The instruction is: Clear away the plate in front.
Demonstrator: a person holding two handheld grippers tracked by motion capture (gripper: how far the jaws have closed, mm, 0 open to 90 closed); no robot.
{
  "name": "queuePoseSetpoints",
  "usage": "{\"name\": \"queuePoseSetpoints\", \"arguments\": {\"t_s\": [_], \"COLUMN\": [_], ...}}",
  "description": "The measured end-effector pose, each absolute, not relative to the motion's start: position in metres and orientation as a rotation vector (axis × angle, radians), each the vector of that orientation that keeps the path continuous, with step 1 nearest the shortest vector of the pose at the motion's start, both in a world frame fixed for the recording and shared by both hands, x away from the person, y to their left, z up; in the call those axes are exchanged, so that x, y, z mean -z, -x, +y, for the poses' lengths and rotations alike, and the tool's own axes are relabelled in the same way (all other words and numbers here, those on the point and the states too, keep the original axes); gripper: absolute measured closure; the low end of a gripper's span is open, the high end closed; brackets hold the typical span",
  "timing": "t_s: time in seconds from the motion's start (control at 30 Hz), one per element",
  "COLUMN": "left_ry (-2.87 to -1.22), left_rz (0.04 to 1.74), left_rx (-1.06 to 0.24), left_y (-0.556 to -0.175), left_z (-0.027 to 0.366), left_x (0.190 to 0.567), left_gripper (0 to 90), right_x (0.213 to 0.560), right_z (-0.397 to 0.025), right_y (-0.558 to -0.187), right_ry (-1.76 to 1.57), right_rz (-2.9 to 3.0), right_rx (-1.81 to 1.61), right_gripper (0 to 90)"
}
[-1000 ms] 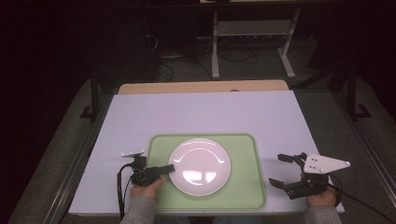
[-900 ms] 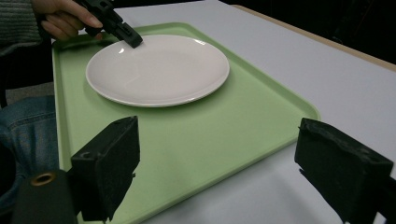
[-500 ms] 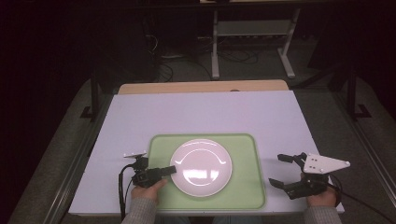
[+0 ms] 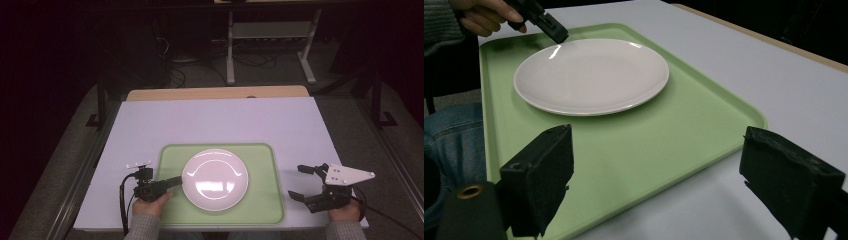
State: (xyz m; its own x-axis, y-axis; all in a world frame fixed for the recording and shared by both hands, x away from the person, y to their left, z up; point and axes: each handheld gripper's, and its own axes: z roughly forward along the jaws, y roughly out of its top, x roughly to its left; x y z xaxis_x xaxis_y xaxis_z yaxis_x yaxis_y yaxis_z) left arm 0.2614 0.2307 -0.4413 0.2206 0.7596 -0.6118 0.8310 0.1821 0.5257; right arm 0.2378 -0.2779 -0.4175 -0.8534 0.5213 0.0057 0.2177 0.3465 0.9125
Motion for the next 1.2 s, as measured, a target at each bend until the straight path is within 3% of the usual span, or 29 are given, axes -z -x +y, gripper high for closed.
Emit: {"name": "queuePoseSetpoints", "arguments": {"t_s": [0.6,1.2], "left_ry": [-1.747,-1.846], "left_rz": [1.238,1.016], "left_rx": [-0.153,-0.385], "left_y": [-0.257,-0.257], "left_z": [0.233,0.251], "left_x": [0.416,0.405], "left_gripper": [70.0,48.9], "right_x": [0.419,0.421], "right_z": [-0.279,-0.284], "right_y": [-0.238,-0.241], "right_ry": [-0.691,-0.737], "right_rz": [2.325,2.319], "right_rx": [-1.495,-1.473], "right_gripper": [13.2,13.2]}}
